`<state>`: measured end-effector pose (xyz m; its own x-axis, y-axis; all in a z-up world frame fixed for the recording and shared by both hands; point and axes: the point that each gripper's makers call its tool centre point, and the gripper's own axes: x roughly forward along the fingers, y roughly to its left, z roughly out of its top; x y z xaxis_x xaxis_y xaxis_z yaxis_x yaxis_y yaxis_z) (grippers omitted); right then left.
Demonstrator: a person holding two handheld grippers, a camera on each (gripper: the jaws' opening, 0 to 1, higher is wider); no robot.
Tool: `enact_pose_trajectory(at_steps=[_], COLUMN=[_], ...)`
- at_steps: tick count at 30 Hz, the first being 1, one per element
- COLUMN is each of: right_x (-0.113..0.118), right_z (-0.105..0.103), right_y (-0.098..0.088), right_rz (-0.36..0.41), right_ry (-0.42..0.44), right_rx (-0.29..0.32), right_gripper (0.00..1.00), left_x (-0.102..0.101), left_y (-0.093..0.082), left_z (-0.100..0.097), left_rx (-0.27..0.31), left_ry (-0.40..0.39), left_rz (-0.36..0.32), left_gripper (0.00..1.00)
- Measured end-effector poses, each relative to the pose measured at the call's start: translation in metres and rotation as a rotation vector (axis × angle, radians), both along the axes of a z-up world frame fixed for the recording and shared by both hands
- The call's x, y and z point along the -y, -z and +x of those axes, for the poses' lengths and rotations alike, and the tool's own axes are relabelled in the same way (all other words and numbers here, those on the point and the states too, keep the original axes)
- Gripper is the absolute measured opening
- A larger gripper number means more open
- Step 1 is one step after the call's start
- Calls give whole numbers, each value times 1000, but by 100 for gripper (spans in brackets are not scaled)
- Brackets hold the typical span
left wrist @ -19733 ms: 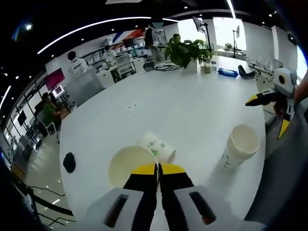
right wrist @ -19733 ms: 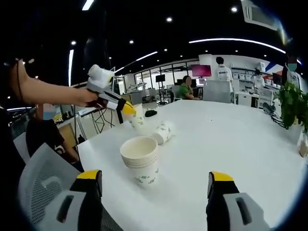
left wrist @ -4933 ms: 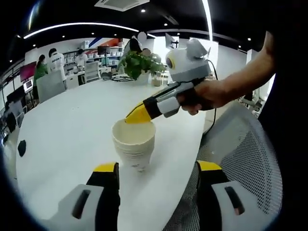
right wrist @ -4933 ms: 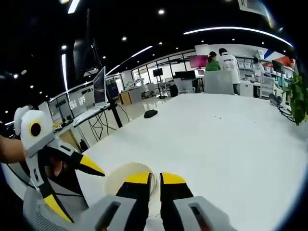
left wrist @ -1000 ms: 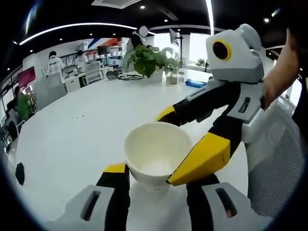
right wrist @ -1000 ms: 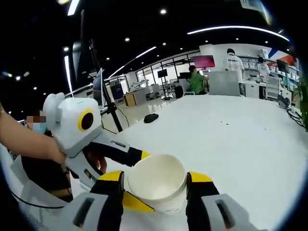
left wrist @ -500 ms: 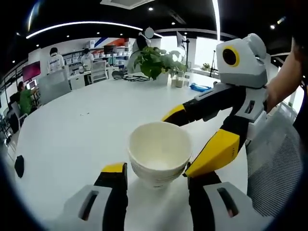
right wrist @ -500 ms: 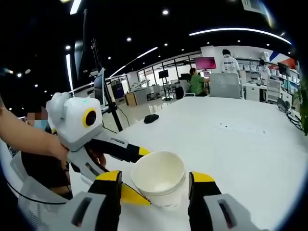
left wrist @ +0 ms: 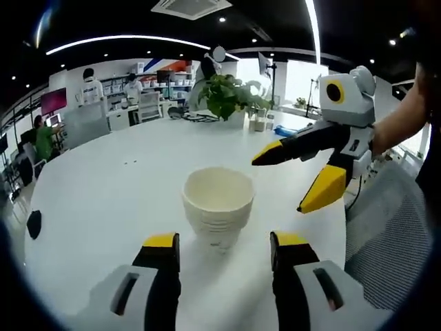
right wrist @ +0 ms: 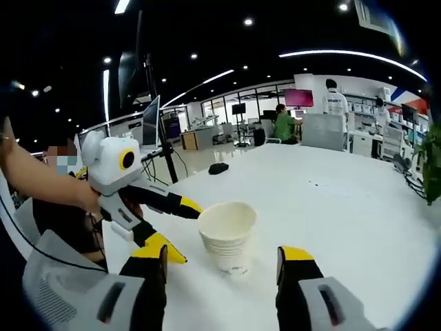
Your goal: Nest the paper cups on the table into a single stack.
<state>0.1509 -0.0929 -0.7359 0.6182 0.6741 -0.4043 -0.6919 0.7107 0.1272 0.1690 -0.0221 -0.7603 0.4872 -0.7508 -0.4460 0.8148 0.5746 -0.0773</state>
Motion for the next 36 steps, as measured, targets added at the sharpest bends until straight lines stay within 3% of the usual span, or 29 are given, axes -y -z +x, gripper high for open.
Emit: enact_pose_trajectory(at_steps=[11,19,26,29,36], right_x=[28,54,68,66,64], right_z=[-37,-56,-69,-66,-69], right_y=[4,14,21,12,18], right_rz=[-34,-63,-94,-92,-111], right_ry=[-6,22,37,30,18], right_rx=[46,47,55,93,83], right_gripper=[78,83,88,92,97], left_x=[-15,-20,-32,-33,-36], left_y=[-18,-18,-7,-12,-18], left_z=[-42,-71,-84,-86,-84], left_rx=[48,78,75,87,102], left_ry=[-62,-94,-141,-147,-167], left_rz=[-32,-30,-8,-26,-39], left_gripper=[60,68,75,81,89])
